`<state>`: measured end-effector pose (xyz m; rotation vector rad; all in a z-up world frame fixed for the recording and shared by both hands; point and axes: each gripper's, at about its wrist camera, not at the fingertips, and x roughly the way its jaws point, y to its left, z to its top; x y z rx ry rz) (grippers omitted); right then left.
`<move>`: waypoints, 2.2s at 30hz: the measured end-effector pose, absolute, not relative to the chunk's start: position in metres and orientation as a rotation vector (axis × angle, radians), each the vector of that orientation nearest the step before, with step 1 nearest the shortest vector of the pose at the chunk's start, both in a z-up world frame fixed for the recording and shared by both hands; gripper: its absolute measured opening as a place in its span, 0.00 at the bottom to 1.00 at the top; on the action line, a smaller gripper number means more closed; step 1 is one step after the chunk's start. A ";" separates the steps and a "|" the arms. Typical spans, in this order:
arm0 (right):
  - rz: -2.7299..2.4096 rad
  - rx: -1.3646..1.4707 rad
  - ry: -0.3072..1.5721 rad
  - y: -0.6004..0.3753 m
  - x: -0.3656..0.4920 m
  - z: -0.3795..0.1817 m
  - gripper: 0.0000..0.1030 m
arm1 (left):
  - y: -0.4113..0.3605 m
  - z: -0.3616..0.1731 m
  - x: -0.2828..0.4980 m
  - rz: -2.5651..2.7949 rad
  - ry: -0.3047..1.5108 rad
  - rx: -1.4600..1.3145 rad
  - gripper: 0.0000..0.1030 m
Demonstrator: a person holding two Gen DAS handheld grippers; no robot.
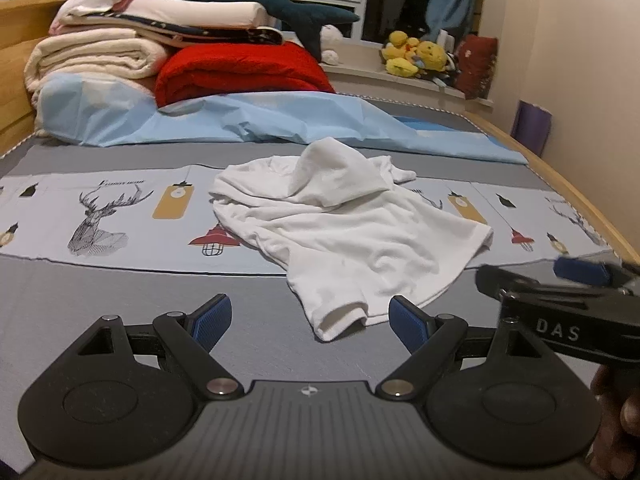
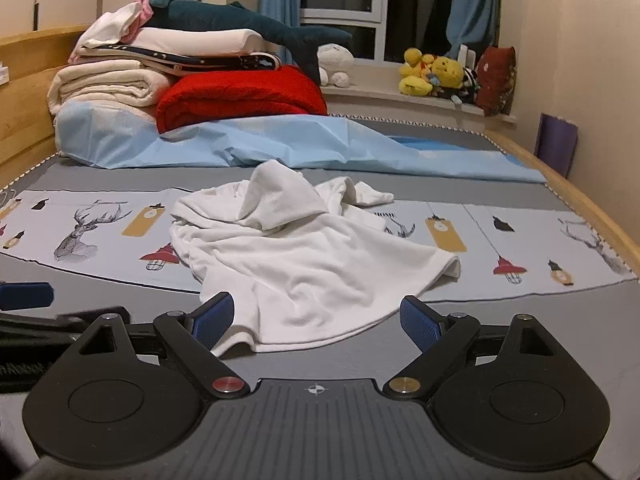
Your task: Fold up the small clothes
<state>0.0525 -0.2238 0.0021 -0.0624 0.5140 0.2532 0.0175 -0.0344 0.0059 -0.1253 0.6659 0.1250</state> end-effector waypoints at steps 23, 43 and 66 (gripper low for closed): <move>0.200 0.096 0.674 -0.261 0.081 -0.009 0.88 | -0.052 -0.022 0.052 0.149 0.730 -0.124 0.83; 0.173 0.200 0.720 -0.297 0.100 -0.012 0.21 | -0.025 -0.132 0.182 0.111 1.053 -0.197 0.19; 0.173 0.100 0.787 -0.308 0.126 -0.022 0.42 | 0.177 -0.058 0.045 -0.109 1.233 -0.123 0.23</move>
